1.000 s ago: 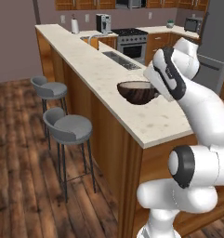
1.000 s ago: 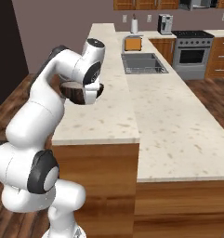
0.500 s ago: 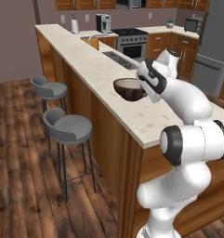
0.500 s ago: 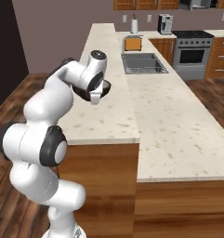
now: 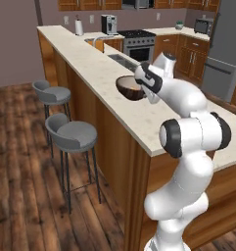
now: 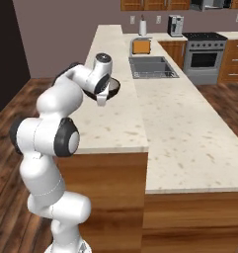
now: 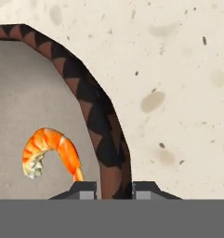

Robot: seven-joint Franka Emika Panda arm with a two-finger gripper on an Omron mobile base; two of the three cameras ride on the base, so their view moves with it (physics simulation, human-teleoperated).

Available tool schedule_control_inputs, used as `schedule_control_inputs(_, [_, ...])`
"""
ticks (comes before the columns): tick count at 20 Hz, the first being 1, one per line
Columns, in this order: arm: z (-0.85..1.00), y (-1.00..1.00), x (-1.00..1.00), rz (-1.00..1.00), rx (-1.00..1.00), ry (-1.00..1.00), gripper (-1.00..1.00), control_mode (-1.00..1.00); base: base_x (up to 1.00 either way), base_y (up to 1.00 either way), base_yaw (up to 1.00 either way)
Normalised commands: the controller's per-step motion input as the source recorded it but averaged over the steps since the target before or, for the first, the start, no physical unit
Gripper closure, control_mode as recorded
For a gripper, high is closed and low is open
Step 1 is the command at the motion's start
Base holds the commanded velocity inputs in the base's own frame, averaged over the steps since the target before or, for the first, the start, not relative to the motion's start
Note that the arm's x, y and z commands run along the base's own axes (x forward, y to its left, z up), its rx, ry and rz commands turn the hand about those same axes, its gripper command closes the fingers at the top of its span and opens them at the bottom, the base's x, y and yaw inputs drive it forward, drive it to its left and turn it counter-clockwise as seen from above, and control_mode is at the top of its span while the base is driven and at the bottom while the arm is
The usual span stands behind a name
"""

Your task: The microwave is finished heating the shrimp and lemon wedge. Take the bowl containing the food and place it on the dining counter.

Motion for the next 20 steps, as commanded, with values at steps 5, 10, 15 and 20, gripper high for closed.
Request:
schedule_control_inputs(5, [0.24, 0.00, -0.14, -0.04, 0.01, 0.03, -1.00, -1.00, 0.00, 0.00, 0.00])
schedule_control_inputs(10, [0.74, -0.15, -0.85, -0.12, 0.02, -0.01, -1.00, -1.00, 0.00, 0.00, 0.00])
schedule_control_inputs(15, [0.93, -0.28, -1.00, -0.06, 0.00, -0.03, -1.00, -1.00, 0.00, 0.00, 0.00])
schedule_control_inputs(20, [0.65, -0.29, -1.00, 0.00, 0.00, -0.10, -1.00, -1.00, 0.00, 0.00, 0.00])
